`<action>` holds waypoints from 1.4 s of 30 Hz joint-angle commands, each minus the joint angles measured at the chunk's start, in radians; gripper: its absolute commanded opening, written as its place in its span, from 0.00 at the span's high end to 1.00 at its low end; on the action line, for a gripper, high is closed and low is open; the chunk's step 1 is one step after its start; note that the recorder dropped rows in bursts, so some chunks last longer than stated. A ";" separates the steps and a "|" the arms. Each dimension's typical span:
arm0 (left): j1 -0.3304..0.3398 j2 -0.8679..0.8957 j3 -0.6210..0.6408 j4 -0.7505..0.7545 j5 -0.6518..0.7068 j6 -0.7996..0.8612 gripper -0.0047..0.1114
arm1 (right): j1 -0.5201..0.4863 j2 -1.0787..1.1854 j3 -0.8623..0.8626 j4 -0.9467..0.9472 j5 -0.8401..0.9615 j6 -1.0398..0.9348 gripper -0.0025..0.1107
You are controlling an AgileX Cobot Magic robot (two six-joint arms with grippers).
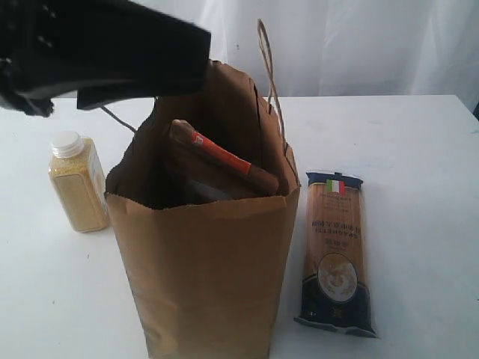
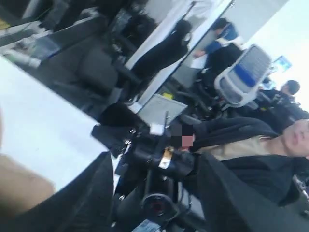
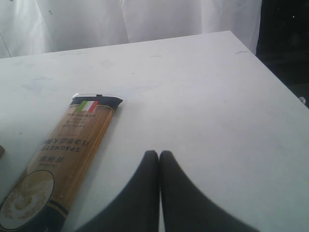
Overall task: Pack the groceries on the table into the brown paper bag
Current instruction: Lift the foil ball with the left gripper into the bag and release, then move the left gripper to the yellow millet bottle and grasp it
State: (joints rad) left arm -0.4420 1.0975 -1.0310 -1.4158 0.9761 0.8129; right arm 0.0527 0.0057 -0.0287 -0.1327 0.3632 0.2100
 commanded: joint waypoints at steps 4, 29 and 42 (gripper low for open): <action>-0.001 -0.128 -0.046 -0.329 0.059 0.306 0.48 | -0.004 -0.006 0.002 0.001 -0.006 0.003 0.98; 0.001 -0.098 -0.152 1.663 -0.436 -0.915 0.48 | -0.004 -0.006 0.002 0.001 -0.006 0.003 0.98; 0.001 -0.112 -0.110 1.724 -0.205 -1.080 0.48 | -0.004 -0.006 0.002 0.001 -0.006 0.003 0.98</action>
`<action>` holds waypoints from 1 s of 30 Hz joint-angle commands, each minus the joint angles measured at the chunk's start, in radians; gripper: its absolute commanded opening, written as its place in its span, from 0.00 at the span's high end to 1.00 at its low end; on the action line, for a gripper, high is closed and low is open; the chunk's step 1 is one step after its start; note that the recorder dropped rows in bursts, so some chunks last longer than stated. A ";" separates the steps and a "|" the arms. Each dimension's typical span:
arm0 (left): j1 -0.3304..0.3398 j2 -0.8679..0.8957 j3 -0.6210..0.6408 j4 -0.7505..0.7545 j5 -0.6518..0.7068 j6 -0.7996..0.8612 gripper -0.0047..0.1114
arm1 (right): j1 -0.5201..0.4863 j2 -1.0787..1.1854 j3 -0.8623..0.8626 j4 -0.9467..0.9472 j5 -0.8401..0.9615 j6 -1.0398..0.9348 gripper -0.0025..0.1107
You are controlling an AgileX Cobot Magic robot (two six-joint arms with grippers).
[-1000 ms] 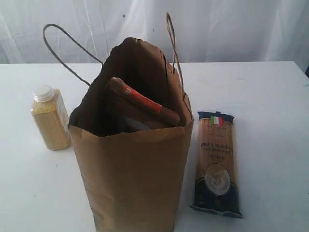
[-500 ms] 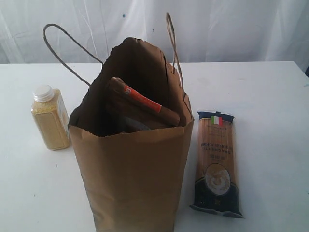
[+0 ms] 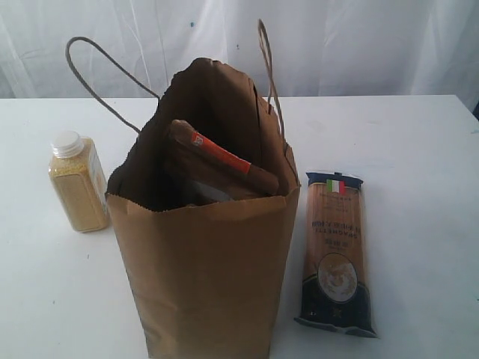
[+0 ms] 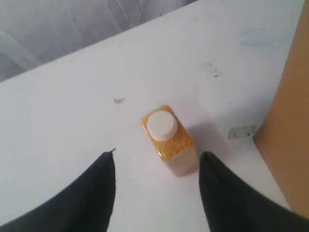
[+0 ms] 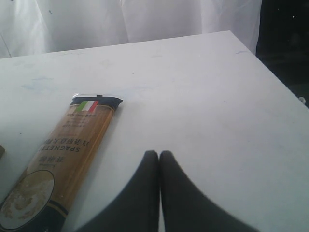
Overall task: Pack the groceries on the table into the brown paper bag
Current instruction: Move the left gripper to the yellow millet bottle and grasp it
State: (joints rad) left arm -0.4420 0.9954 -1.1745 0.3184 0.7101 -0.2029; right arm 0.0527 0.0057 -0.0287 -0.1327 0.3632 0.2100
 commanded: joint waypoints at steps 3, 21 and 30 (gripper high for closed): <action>0.001 -0.010 0.086 -0.023 0.053 -0.105 0.48 | -0.004 -0.006 0.002 0.001 -0.006 0.003 0.98; 0.109 0.281 0.268 -0.207 -0.389 -0.295 0.18 | -0.004 -0.006 0.002 0.001 -0.006 0.003 0.98; 0.143 0.517 0.093 -0.209 -0.367 -0.291 0.18 | -0.004 -0.006 0.002 0.001 -0.006 0.003 0.98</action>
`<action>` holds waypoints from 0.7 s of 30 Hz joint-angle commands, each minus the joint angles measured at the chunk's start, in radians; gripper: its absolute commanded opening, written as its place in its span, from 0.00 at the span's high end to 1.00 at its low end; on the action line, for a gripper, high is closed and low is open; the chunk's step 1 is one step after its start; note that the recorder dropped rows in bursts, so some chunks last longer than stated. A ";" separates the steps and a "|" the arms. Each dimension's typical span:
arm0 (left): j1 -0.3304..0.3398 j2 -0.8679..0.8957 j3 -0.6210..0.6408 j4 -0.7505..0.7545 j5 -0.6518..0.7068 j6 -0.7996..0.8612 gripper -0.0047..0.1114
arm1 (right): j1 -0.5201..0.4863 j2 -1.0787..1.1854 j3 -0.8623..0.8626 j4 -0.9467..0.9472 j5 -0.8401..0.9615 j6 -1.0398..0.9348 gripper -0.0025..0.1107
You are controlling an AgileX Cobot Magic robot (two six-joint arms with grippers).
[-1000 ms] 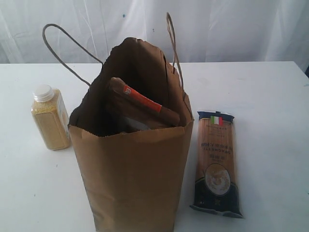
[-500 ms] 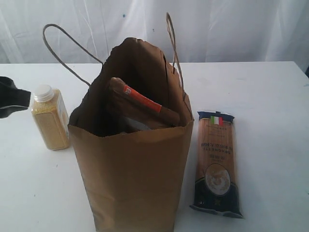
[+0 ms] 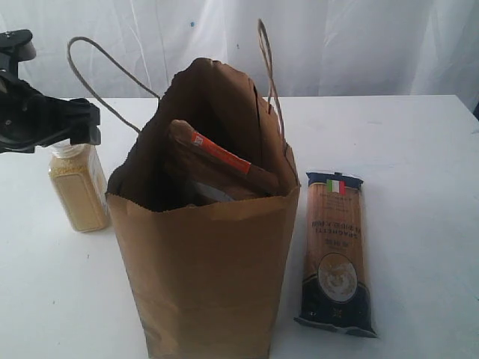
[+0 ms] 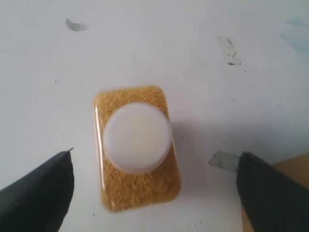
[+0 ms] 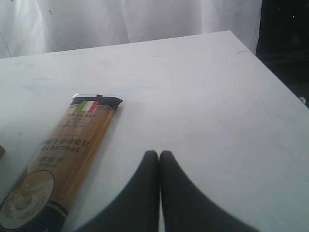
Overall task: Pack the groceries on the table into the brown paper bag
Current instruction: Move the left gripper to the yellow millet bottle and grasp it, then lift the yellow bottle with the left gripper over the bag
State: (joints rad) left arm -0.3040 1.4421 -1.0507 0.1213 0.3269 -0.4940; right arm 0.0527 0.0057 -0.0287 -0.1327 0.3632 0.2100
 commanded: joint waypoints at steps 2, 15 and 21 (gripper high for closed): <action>0.005 0.105 -0.033 -0.008 0.016 0.001 0.18 | -0.004 -0.006 0.002 0.001 -0.006 0.003 0.98; 0.023 0.245 -0.067 0.042 -0.028 0.001 0.49 | -0.004 -0.006 0.002 0.002 -0.006 0.003 0.98; 0.023 0.209 -0.091 0.067 0.025 0.096 0.96 | -0.004 -0.006 0.002 0.002 -0.006 0.003 0.98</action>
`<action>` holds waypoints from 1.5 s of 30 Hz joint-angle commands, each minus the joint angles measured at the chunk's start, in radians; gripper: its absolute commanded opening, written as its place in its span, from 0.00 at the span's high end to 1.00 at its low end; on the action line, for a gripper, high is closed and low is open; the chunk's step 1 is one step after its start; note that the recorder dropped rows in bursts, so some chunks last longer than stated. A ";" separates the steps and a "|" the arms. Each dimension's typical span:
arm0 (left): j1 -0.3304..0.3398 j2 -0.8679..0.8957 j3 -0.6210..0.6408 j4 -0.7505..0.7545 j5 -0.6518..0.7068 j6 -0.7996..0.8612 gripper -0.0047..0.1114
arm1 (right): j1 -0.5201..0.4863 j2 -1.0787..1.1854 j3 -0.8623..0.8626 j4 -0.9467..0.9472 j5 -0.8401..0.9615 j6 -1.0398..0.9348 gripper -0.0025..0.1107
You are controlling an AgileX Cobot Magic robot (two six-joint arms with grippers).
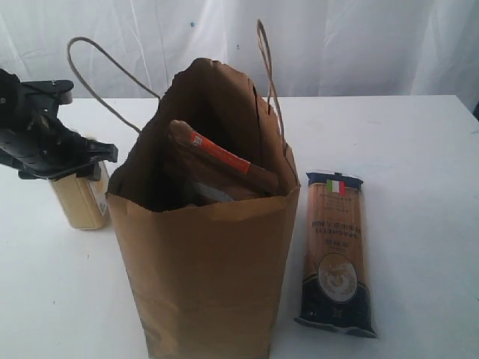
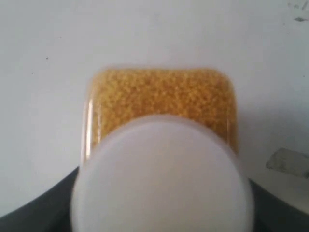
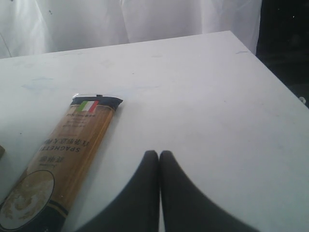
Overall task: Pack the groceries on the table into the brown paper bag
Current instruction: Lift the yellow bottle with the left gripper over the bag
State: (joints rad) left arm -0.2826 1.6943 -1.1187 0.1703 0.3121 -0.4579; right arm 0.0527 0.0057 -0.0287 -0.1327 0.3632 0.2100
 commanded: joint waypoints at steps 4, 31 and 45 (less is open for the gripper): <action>0.002 -0.164 -0.023 0.044 0.087 0.153 0.96 | -0.004 -0.006 0.002 0.002 -0.006 0.003 0.98; 0.002 -0.884 -0.174 -0.946 0.577 1.179 0.96 | -0.004 -0.006 0.002 0.001 -0.006 0.003 0.98; 0.002 -0.903 -0.176 -1.031 0.687 1.253 0.96 | -0.004 -0.006 0.002 0.001 -0.006 0.003 0.98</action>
State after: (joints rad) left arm -0.2808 0.8149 -1.2764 -0.7258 1.0261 0.7481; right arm 0.0527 0.0057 -0.0287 -0.1327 0.3632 0.2100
